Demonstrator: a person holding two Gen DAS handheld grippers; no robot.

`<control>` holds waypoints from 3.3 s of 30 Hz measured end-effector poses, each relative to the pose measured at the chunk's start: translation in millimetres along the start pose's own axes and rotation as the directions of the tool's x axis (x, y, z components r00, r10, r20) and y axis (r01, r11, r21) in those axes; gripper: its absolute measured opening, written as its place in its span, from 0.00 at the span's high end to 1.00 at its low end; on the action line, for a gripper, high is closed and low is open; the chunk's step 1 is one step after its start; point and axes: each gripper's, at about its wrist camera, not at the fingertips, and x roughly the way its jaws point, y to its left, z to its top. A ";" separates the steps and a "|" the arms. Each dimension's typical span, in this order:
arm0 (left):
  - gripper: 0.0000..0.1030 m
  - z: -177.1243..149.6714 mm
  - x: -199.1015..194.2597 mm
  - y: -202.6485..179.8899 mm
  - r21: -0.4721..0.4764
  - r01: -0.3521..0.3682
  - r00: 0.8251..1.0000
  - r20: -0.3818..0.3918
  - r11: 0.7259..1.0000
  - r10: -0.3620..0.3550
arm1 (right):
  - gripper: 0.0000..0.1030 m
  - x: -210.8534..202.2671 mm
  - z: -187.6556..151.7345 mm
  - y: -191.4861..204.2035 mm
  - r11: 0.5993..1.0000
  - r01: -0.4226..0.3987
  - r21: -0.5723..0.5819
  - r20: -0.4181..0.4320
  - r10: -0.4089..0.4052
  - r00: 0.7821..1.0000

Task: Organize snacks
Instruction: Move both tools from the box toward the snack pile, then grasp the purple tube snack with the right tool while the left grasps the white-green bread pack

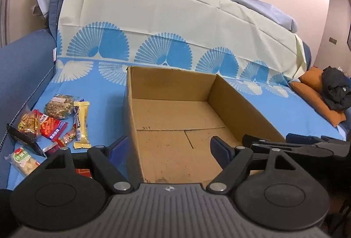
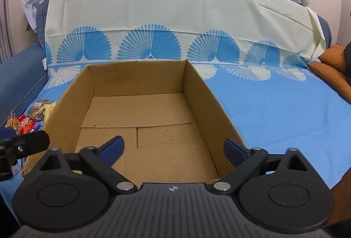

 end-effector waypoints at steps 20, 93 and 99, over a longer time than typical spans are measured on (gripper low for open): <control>0.19 -5.4 8.8 -1.7 0.004 0.024 0.997 -0.073 1.000 -0.024 | 0.08 -4.0 -4.4 -4.1 1.000 0.020 -0.016 -0.008 -0.020 1.000; 0.69 -32.2 -5.2 246.3 -0.493 -0.219 0.975 -0.153 0.842 0.163 | 0.58 17.2 -42.4 232.9 0.780 -0.541 -0.315 -0.174 0.512 0.841; 0.33 -37.8 15.8 243.3 -0.461 -0.335 0.936 -0.265 0.822 0.233 | 0.56 49.0 -65.1 236.7 0.783 -0.517 -0.347 -0.245 0.456 0.856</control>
